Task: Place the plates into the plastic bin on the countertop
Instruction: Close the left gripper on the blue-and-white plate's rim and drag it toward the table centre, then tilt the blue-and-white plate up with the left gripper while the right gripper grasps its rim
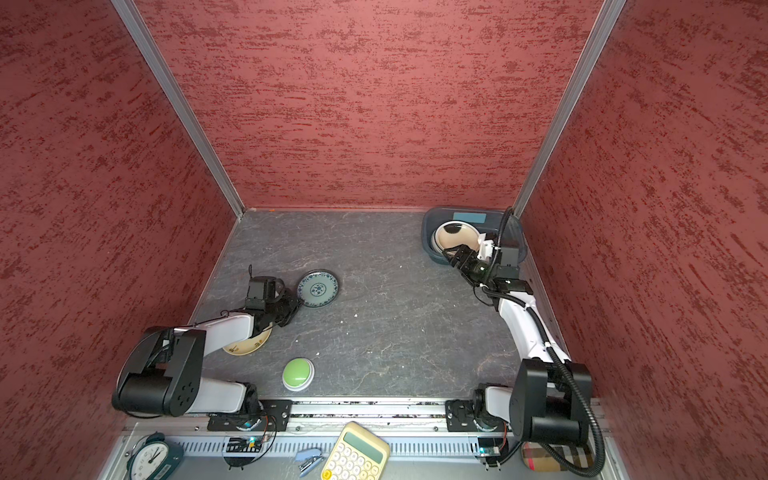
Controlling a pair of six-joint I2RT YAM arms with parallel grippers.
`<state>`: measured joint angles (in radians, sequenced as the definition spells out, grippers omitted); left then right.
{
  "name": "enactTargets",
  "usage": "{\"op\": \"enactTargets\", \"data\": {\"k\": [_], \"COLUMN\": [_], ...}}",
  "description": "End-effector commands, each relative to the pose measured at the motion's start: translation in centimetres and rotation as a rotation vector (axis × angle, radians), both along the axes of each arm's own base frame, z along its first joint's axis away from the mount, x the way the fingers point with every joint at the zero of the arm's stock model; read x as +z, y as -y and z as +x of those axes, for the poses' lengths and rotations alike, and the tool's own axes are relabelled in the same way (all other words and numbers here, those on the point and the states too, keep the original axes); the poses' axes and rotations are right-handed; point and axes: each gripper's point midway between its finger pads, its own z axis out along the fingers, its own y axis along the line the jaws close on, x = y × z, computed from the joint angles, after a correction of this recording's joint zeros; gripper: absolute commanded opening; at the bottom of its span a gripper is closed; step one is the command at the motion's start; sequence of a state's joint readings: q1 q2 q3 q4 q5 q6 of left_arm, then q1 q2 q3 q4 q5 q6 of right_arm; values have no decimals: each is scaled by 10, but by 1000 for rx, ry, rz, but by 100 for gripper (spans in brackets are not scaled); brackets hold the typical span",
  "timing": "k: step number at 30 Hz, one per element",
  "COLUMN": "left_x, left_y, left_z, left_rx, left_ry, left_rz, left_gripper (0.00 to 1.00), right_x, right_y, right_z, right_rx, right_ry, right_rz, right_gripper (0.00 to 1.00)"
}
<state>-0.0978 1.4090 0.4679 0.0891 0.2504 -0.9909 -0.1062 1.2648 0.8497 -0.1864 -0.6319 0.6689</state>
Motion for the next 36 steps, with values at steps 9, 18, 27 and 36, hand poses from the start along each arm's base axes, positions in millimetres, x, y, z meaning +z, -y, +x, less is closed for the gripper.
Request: {"op": "enactTargets", "data": {"k": [9,18,27,36], "left_x": [58,86,86,88], "left_y": [60,123,188,221], "left_z": [36,34,34,26], "left_rx": [-182,-304,-441,-516], "left_ry": [129,200,195,176], "left_rz": [-115,-127,-171,-224], "left_gripper": [0,0,0,0], "right_x": [-29,-33,-37,-50], "right_y": [-7,-20,-58,-80], "right_z": [-7,-15,-24,-26], "right_rx": [7,32,100,123], "right_ry": [-60,-50,-51,-77], "right_rz": [63,90,54,12], "right_gripper": [84,74,63,57]}}
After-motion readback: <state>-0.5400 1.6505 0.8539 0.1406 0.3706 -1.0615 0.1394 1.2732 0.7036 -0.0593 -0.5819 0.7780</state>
